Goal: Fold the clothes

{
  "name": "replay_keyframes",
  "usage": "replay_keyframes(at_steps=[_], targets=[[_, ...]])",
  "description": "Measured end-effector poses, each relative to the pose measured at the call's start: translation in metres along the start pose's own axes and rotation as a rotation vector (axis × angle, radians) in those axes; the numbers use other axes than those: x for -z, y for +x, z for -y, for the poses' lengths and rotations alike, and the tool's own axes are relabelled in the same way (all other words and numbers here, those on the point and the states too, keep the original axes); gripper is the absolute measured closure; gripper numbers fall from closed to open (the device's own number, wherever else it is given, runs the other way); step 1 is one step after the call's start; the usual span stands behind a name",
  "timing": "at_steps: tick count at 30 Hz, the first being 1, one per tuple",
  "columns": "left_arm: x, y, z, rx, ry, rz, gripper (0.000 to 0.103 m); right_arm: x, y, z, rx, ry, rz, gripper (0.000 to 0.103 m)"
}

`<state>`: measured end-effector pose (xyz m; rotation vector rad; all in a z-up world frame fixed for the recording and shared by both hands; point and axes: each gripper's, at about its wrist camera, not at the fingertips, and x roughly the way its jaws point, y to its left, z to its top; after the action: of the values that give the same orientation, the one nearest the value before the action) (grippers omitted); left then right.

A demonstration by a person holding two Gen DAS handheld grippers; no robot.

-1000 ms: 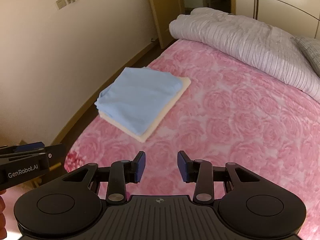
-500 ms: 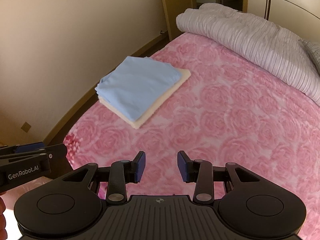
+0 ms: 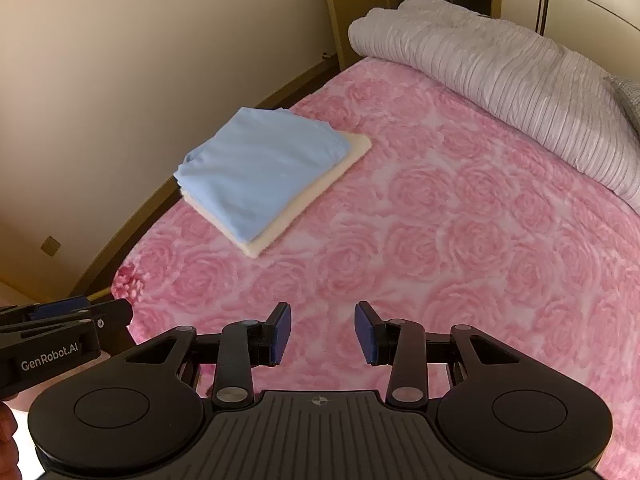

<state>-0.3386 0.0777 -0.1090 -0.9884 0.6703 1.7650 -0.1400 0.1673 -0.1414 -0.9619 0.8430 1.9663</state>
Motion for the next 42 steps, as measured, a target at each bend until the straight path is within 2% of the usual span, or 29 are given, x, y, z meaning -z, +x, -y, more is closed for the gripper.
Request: replay_keyframes(at_steps=[7, 23, 42], targets=[[-0.006, 0.013, 0.009, -0.011, -0.005, -0.03, 0.061, -0.011, 0.018, 0.011, -0.013, 0.005, -0.043, 0.064], [-0.033, 0.057, 0.003, -0.025, -0.045, -0.097, 0.061, -0.043, 0.067, 0.01, -0.011, -0.018, -0.119, 0.064], [-0.051, 0.09, -0.014, -0.033, -0.048, -0.136, 0.062, -0.071, 0.098, 0.005, 0.0, 0.005, -0.138, 0.064]])
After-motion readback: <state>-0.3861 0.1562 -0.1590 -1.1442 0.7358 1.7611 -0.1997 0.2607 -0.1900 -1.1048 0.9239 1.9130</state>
